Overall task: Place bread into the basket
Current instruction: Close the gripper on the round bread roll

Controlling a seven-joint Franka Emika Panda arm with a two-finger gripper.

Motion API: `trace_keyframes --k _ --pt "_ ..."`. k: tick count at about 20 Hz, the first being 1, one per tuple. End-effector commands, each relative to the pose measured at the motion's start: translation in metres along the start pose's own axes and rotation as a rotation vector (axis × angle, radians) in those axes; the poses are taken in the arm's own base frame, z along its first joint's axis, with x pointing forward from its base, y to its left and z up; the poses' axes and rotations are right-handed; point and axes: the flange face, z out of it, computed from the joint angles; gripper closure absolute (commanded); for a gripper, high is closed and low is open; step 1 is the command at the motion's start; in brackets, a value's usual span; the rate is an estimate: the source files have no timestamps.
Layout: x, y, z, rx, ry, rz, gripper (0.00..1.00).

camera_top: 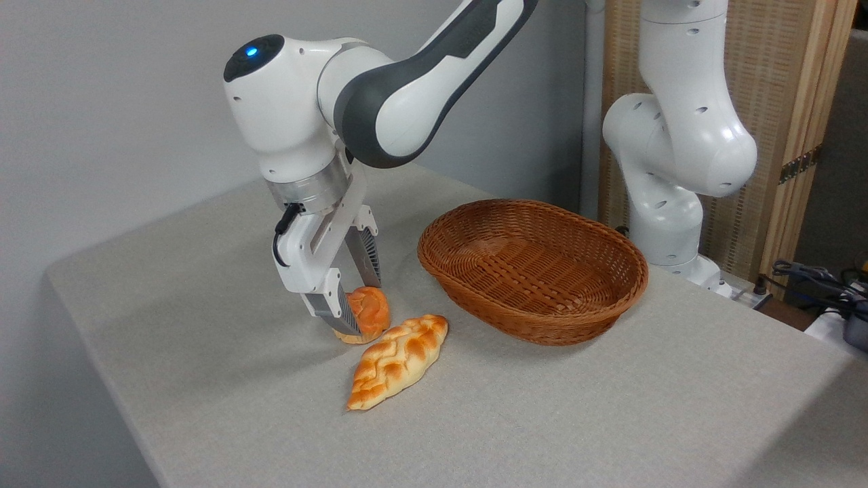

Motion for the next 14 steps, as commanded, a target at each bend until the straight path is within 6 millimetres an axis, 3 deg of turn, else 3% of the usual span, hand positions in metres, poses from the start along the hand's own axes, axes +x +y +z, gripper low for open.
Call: trace_keyframes --k 1,2,5,6,12,14 --pt "-0.002 -0.007 0.008 0.023 -0.016 0.024 0.03" --pt "-0.002 -0.007 0.009 0.022 -0.019 0.023 0.09" --pt "-0.003 -0.007 0.009 0.020 -0.031 0.029 0.51" --pt "-0.003 -0.007 0.009 0.020 -0.031 0.029 0.57" --pt "-0.003 -0.006 0.007 0.016 -0.031 0.029 0.58" --pt "-0.002 -0.004 -0.002 0.031 -0.029 0.024 0.58"
